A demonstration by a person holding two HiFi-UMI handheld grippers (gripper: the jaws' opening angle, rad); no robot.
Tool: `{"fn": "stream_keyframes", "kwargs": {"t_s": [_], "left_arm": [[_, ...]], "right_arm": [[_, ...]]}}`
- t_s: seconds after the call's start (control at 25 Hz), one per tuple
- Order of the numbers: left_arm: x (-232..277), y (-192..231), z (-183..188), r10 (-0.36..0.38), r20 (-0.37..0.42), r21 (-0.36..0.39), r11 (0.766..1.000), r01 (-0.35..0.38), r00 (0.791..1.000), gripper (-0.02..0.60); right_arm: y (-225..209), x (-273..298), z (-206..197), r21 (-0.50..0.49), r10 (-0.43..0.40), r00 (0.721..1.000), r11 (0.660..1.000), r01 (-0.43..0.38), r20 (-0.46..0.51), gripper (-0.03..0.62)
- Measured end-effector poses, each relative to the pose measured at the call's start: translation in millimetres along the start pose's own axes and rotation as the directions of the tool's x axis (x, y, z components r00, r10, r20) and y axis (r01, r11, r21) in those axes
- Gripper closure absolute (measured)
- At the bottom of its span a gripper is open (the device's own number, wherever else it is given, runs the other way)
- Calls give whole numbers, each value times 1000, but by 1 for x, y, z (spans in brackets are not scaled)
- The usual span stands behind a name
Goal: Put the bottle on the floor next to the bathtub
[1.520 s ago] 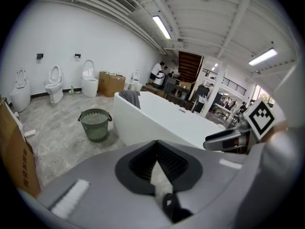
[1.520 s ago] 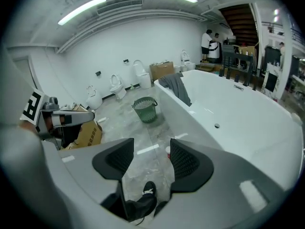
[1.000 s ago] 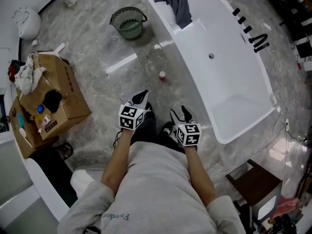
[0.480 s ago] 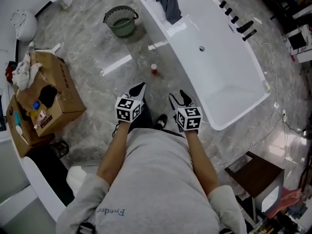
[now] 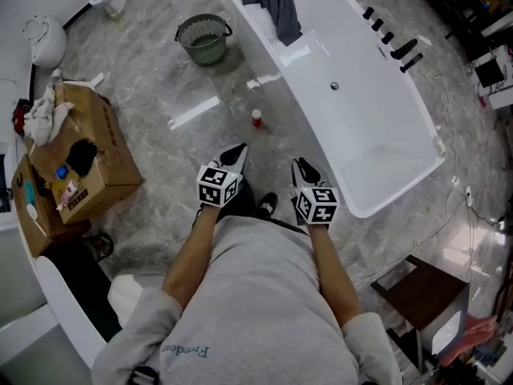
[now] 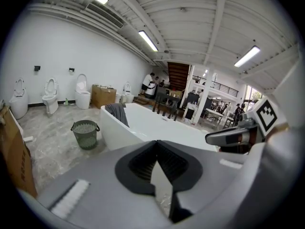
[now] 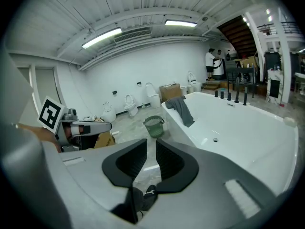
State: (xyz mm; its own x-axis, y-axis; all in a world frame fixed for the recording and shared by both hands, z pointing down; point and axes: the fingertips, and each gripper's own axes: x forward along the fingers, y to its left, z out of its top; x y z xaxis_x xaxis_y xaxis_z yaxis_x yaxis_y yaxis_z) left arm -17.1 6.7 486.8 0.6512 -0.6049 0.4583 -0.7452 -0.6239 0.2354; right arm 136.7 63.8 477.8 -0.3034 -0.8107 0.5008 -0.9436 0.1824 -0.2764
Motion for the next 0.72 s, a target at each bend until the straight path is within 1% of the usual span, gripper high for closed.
{"fn": "stream_keyframes", "kwargs": {"t_s": [0.16, 0.2, 0.24, 0.48, 0.72], "left_arm": [[-2, -3, 2, 0, 8, -6, 1000, 0, 1000, 525], [-3, -4, 1, 1, 9, -6, 1000, -1, 1000, 525], [-3, -5, 0, 1, 10, -8, 1000, -1, 1000, 525], [-3, -8, -7, -9, 1, -6, 1000, 9, 1000, 525], [-1, -5, -4, -11, 0, -3, 1000, 11, 1000, 525]], "right_arm": [[-1, -4, -6, 5, -7, 1000, 1000, 7, -14, 550], [-2, -5, -8, 9, -12, 1000, 1000, 12, -16, 577], [-2, -6, -10, 12, -16, 1000, 1000, 16, -16, 591], [-4, -5, -12, 17, -24, 1000, 1000, 24, -11, 592], [0, -3, -14, 11, -7, 1000, 1000, 7, -18, 592]]}}
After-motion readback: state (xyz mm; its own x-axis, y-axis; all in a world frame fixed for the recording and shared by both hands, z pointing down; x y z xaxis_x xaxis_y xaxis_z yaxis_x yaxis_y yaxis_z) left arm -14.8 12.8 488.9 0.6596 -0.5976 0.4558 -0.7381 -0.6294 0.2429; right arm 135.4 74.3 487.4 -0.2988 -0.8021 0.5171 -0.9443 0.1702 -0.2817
